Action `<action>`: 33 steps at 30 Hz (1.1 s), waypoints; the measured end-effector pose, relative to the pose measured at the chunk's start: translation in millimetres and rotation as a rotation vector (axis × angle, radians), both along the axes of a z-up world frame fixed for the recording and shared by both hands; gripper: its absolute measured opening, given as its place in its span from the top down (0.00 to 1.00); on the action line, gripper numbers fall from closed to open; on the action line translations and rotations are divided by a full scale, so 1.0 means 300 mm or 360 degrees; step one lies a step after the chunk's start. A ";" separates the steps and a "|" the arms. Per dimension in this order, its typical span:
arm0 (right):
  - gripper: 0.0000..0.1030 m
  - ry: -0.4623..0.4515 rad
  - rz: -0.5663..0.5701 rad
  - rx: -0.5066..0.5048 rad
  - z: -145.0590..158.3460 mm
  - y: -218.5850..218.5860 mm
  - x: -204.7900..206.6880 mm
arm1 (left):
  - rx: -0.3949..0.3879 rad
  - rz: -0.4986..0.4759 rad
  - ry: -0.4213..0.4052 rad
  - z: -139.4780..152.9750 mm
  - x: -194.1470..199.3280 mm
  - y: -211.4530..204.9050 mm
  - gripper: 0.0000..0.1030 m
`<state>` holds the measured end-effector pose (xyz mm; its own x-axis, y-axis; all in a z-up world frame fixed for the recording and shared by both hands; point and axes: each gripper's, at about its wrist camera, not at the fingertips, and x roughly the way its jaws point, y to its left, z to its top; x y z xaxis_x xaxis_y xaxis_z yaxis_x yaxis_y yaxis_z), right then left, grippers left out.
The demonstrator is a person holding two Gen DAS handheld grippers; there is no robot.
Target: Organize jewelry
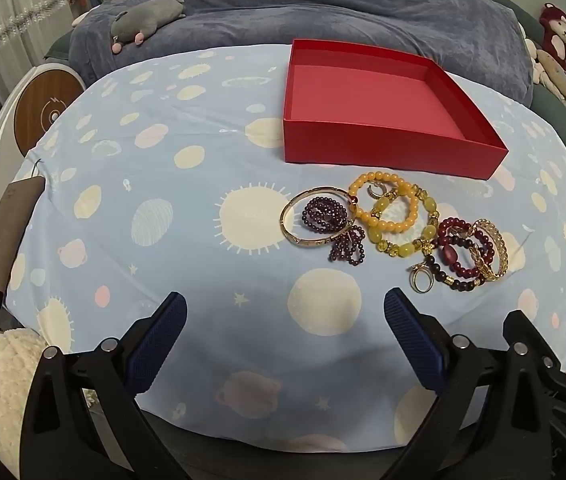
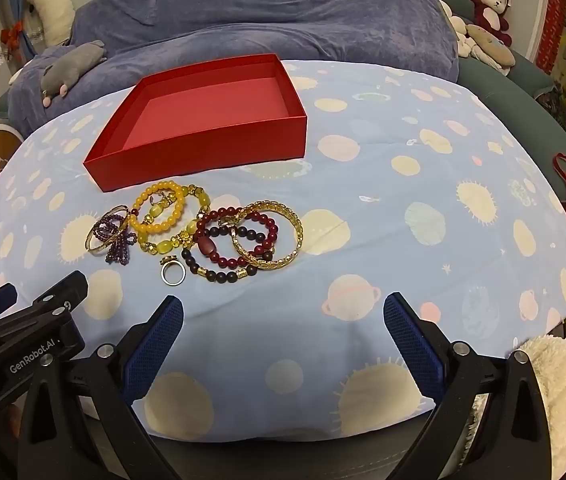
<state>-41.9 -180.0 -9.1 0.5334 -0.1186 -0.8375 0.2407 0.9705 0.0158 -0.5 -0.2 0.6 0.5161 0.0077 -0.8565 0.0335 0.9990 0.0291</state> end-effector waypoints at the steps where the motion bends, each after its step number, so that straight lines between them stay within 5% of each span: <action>1: 0.07 0.0000 -0.0001 0.0001 -0.004 -0.004 0.002 | 0.0000 0.0000 -0.0001 0.000 0.000 0.000 0.08; 33: 0.07 -0.0005 0.0019 -0.0023 0.017 0.038 -0.008 | 0.0026 -0.0009 -0.0022 0.004 -0.004 0.010 0.08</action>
<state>-44.2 -168.5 -4.1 0.5372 -0.1243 -0.8342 0.2292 0.9734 0.0026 -1.6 2.7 1.9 0.5281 0.0185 -0.8490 0.0386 0.9982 0.0458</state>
